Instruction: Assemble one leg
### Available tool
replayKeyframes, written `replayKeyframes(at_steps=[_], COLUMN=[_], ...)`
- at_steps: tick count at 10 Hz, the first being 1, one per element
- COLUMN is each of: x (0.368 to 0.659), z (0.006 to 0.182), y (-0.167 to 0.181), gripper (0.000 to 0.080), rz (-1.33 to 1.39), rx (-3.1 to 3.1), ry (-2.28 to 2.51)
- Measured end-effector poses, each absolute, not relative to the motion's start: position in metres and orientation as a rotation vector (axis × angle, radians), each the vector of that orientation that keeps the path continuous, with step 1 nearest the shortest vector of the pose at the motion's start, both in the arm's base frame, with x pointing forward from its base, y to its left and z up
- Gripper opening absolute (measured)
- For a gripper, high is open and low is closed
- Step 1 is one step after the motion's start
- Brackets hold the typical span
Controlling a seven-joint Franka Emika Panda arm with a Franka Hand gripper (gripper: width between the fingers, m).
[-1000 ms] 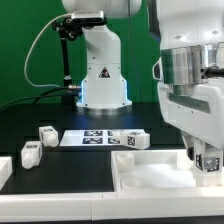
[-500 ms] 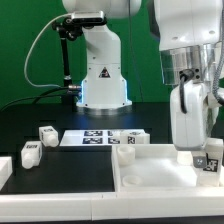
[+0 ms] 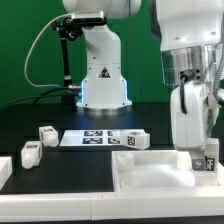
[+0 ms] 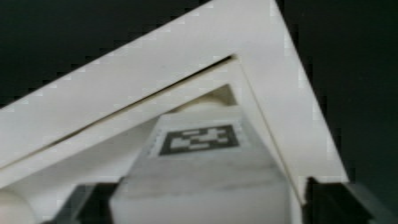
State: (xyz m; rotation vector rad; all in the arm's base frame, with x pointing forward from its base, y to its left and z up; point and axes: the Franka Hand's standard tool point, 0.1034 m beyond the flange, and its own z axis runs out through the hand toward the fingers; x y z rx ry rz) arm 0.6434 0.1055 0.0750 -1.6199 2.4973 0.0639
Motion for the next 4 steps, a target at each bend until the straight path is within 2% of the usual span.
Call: replayKeyframes(at_steps=[1, 2, 3, 4], x=[0.647, 0.652, 0.655, 0.653], z=[0.092, 0.108, 0.114, 0.110], y=[0.107, 0.105, 0.103, 0.103], gripper=[0.0610, 0.0641, 0.0641, 0.0647], rz=[0.056, 0.050, 0.042, 0.044], rx=[-1.636, -1.649, -1.650, -1.656], ry=[2.458, 2.423, 2.411, 2.415])
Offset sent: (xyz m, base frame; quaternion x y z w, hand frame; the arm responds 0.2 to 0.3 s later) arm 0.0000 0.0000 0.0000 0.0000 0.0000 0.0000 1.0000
